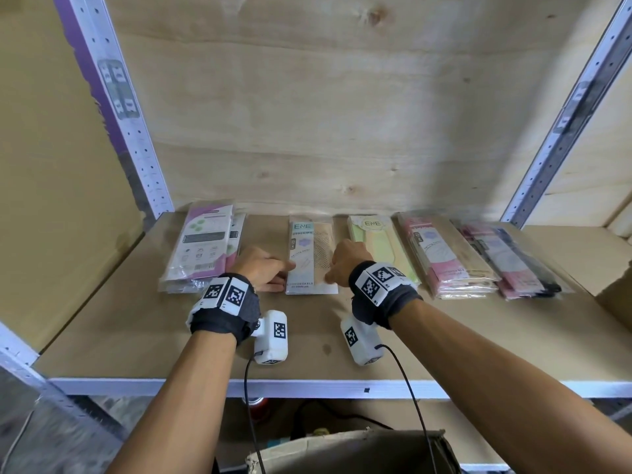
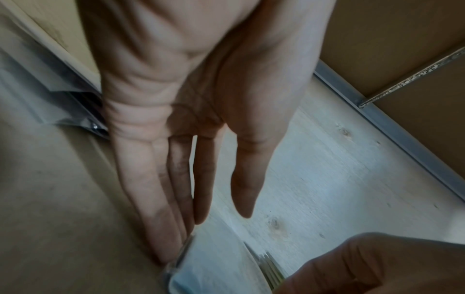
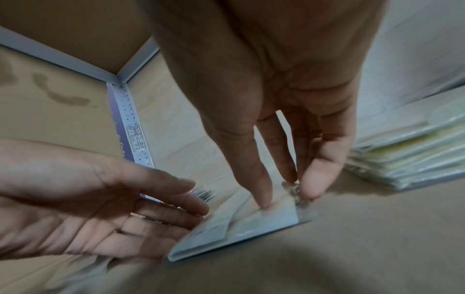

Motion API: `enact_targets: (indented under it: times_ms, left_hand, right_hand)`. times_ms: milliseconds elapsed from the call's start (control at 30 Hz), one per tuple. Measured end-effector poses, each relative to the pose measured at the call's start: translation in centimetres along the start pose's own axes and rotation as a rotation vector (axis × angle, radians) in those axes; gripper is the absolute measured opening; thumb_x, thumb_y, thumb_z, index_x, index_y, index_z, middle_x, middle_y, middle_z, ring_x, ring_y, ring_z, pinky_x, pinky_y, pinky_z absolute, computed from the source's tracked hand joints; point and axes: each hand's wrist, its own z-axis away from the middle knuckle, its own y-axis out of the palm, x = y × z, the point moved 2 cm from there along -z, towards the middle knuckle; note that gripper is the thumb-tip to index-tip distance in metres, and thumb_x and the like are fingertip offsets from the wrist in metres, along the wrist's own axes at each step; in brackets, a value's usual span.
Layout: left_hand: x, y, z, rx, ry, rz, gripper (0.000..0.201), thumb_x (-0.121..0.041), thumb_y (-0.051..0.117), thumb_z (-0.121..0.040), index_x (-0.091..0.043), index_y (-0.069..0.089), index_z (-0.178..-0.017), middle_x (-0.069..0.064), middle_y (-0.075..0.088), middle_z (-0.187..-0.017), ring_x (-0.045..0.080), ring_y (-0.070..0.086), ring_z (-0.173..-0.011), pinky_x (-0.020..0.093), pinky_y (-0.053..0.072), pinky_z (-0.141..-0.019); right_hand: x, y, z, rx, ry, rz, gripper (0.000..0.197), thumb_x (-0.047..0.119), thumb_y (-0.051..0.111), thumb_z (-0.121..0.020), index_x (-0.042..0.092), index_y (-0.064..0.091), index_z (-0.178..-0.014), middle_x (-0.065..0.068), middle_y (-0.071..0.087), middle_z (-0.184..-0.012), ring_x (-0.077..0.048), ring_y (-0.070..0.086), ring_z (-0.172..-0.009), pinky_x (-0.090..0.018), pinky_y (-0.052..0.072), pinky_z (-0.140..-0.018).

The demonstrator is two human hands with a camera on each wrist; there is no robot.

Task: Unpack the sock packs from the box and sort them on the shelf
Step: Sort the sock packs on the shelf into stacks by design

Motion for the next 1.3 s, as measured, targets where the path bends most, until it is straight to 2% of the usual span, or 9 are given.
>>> enact_targets:
  times_ms: [367,467,533,733,833,933,1000,1200,1300]
  left_hand:
    - [0.2,-1.0,0.2,-0.018,0.04,0.005,0.023,-0.009,0.071,-0.091,0.001,0.07,-0.112,0.018,0.074,-0.102,0.029,0.073,-0.092,0.033,0.062,-0.078]
    - [0.1,-2.5,0.2,-0.085,0.104,0.033,0.021,-0.01,0.07,-0.092,-0.004,0.073,-0.111,0.014,0.073,-0.1,0.026,0.073,-0.091,0.037,0.062,-0.081]
    - [0.0,-4.1,0.4,-0.135,0.162,0.091,0.013,-0.015,0.073,-0.09,-0.01,0.073,-0.103,0.012,0.074,-0.102,0.024,0.073,-0.093,0.035,0.062,-0.08]
    - [0.4,-10.8,1.0,-0.486,0.28,0.161,0.014,-0.015,0.068,-0.092,-0.021,0.069,-0.08,0.008,0.076,-0.087,0.023,0.075,-0.084,0.037,0.062,-0.083]
    - [1.4,-13.3,1.6,-0.594,0.291,0.15,0.014,-0.015,0.068,-0.091,-0.024,0.07,-0.08,0.004,0.076,-0.083,0.019,0.075,-0.082,0.033,0.062,-0.079]
    - [2.2,-14.5,1.9,-0.624,0.282,0.115,0.019,-0.013,0.068,-0.09,-0.026,0.069,-0.076,0.0,0.076,-0.082,0.018,0.074,-0.082,0.031,0.061,-0.077]
    - [2.6,-14.6,1.9,-0.615,0.277,0.082,0.02,-0.014,0.066,-0.089,-0.026,0.069,-0.075,0.001,0.076,-0.083,0.018,0.074,-0.083,0.033,0.061,-0.079]
    - [2.9,-14.2,1.3,-0.538,0.277,0.044,0.015,-0.018,0.066,-0.089,-0.025,0.07,-0.077,-0.001,0.077,-0.083,0.017,0.075,-0.079,0.036,0.062,-0.08]
    - [2.9,-13.7,1.0,-0.501,0.256,0.065,0.011,-0.019,0.067,-0.091,-0.024,0.07,-0.082,0.004,0.077,-0.088,0.018,0.075,-0.079,0.035,0.062,-0.081]
  right_hand:
    - [0.6,-0.2,0.1,0.019,-0.017,0.037,0.019,0.013,0.074,-0.083,0.006,0.057,-0.079,-0.007,0.058,-0.09,-0.02,0.056,-0.072,-0.023,0.043,-0.054]
    - [1.6,-0.5,-0.1,-0.056,-0.097,0.022,0.031,0.018,0.07,-0.085,0.002,0.067,-0.112,-0.009,0.065,-0.116,-0.026,0.063,-0.104,-0.031,0.053,-0.079]
    - [2.9,-0.6,-0.1,-0.093,-0.165,-0.032,0.033,0.02,0.066,-0.088,0.007,0.068,-0.118,-0.007,0.064,-0.124,-0.026,0.061,-0.113,-0.033,0.051,-0.092]
    - [7.8,1.5,-0.9,-0.002,-0.23,-0.367,0.02,0.013,0.058,-0.09,0.005,0.072,-0.103,-0.008,0.073,-0.089,-0.021,0.07,-0.077,-0.039,0.06,-0.084]
    - [10.6,3.3,-1.5,0.099,-0.185,-0.446,0.018,0.019,0.062,-0.092,0.004,0.067,-0.101,-0.012,0.075,-0.088,-0.026,0.075,-0.077,-0.037,0.062,-0.079]
    - [13.4,5.3,-2.6,0.187,-0.158,-0.452,0.033,0.039,0.067,-0.091,0.01,0.057,-0.077,-0.009,0.066,-0.066,-0.027,0.069,-0.064,-0.033,0.059,-0.069]
    - [14.9,6.6,-3.1,0.203,-0.15,-0.413,0.04,0.046,0.073,-0.084,0.01,0.056,-0.085,-0.013,0.062,-0.076,-0.027,0.061,-0.071,-0.041,0.056,-0.075]
    - [14.5,8.5,-4.6,0.205,-0.111,-0.403,0.043,0.024,0.084,-0.076,0.0,0.066,-0.107,-0.015,0.072,-0.096,-0.032,0.069,-0.083,-0.043,0.059,-0.081]
    - [13.3,7.5,-4.3,0.24,-0.128,-0.472,0.031,0.012,0.079,-0.082,-0.006,0.068,-0.105,-0.012,0.065,-0.077,-0.02,0.054,-0.056,-0.029,0.046,-0.054]
